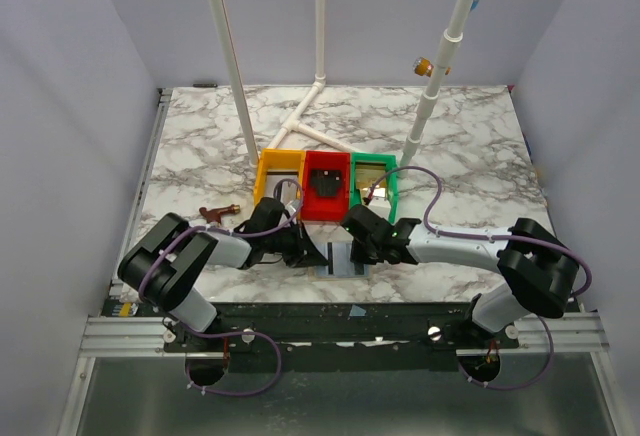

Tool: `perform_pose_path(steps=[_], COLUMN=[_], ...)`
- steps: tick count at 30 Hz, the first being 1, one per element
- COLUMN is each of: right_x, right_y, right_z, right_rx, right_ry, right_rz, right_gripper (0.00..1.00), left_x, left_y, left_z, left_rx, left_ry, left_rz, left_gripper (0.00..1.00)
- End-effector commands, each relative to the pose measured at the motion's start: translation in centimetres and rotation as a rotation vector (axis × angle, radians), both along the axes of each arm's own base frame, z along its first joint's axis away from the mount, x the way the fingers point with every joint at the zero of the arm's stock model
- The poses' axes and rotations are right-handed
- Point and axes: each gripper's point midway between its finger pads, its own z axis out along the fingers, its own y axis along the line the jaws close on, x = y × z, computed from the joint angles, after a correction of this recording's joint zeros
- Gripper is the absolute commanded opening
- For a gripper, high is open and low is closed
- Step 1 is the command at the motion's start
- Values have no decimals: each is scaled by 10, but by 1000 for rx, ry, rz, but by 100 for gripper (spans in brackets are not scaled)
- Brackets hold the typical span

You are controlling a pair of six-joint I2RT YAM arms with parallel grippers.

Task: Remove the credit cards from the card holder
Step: Remove the credit card from the card holder.

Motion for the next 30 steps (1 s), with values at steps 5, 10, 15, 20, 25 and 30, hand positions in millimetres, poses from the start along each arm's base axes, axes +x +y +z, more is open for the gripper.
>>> perform_pose_path(steps=[5, 10, 15, 20, 25, 30], right_x=[-20, -20, -20, -19, -19, -19], right_y=[-46, -46, -46, -44, -43, -43], right_z=[-34, -34, -33, -34, -33, -34], right_rx=[-211, -210, -208, -206, -204, -205], right_ry=[75, 74, 74, 74, 73, 72], right_rz=[-12, -13, -13, -11, -9, -8], right_gripper=[1, 1, 1, 1, 1, 1], left_x=[0, 0, 0, 0, -1, -1], left_y=[9, 11, 15, 19, 25, 29], left_z=[-3, -1, -2, -2, -1, 1], left_rx=[19, 21, 26, 39, 48, 63], left_ry=[-18, -20, -19, -20, -27, -38], left_rz=[7, 10, 15, 20, 28, 33], left_gripper=[0, 0, 0, 0, 0, 0])
